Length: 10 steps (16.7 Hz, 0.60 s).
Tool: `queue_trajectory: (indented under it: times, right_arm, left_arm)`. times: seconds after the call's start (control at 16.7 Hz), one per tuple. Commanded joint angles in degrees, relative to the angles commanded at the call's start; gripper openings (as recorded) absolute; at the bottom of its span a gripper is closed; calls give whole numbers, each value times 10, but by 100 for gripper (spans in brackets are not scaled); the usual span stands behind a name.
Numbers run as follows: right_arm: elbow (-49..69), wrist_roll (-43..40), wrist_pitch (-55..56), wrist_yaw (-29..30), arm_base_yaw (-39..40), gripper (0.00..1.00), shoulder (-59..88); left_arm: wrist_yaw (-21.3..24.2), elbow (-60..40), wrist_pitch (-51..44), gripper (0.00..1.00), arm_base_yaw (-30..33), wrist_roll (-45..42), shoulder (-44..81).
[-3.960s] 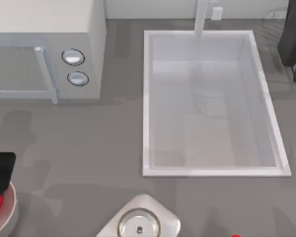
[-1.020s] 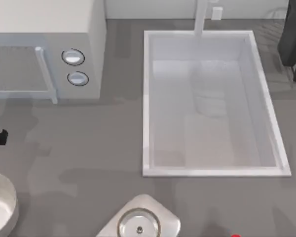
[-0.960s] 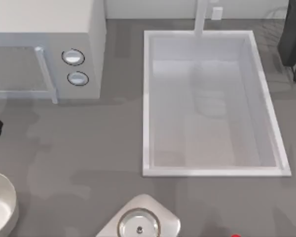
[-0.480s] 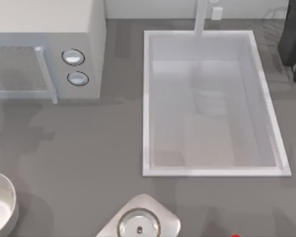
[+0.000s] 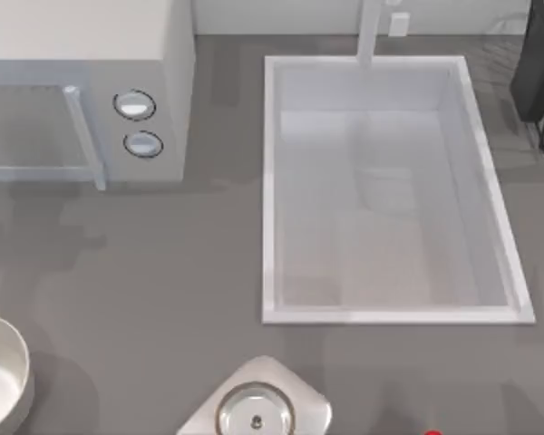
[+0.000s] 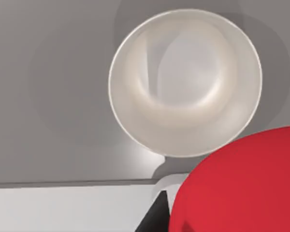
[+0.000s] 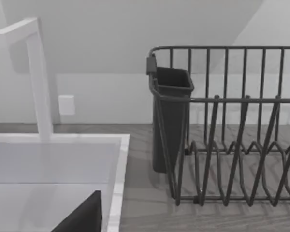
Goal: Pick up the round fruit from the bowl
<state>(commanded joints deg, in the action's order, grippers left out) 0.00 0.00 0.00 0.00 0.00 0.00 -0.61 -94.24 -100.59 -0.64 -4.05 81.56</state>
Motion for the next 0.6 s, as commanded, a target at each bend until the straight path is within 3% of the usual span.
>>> queue_trajectory:
  times: [0.24,0.6]
  right_arm:
    - [0,0,0,0,0,100,0]
    - [0,0,0,0,0,100,0]
  left_arm:
    - [2,-104,6,0,56,59,113]
    - [10,-313,30,0,185,188,383]
